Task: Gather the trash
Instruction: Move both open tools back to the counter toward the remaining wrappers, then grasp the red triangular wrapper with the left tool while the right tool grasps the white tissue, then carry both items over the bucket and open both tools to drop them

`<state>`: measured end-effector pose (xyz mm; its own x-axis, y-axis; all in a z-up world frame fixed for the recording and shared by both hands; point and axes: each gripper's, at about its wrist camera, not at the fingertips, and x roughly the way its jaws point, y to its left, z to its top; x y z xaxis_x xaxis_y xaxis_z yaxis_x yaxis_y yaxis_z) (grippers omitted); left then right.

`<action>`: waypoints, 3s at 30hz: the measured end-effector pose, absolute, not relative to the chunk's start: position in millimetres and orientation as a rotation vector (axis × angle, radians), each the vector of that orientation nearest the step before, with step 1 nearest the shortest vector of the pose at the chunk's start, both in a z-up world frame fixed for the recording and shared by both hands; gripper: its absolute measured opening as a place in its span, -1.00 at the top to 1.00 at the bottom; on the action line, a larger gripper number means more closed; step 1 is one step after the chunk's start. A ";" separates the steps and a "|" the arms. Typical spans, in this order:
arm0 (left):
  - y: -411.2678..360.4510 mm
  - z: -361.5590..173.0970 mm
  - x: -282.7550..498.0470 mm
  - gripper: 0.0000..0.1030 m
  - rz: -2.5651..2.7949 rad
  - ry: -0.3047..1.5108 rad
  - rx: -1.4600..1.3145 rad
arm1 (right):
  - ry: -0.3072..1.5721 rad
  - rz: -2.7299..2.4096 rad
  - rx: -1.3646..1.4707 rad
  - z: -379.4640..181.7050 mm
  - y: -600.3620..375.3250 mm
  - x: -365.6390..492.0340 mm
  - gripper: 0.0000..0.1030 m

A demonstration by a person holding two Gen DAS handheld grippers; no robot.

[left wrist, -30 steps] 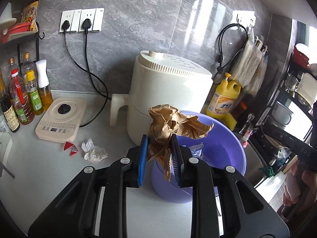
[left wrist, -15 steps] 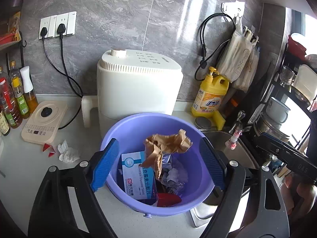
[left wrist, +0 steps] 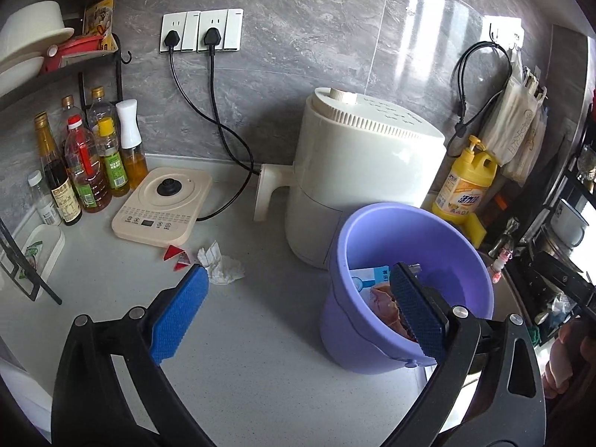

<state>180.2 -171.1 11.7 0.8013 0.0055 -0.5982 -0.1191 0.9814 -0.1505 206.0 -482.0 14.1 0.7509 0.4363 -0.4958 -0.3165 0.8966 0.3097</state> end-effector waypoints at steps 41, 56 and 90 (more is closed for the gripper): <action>28.6 -130.9 310.4 -0.28 -0.220 0.895 -0.252 | 0.787 0.352 -0.058 -19.7 -169.7 250.6 0.10; 44.2 -162.2 328.5 0.37 -0.212 0.918 -0.308 | 0.936 0.396 -0.129 -76.5 -138.1 299.7 0.14; 70.4 -161.8 305.3 0.53 -0.061 0.931 -0.260 | 1.085 0.458 -0.134 -145.4 -117.3 335.4 0.90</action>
<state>305.3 70.4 -161.8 0.5981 -0.1637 -0.7845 -0.0599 0.9670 -0.2475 335.4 -117.3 -145.4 0.3845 0.2934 -0.8753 -0.4225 0.8989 0.1158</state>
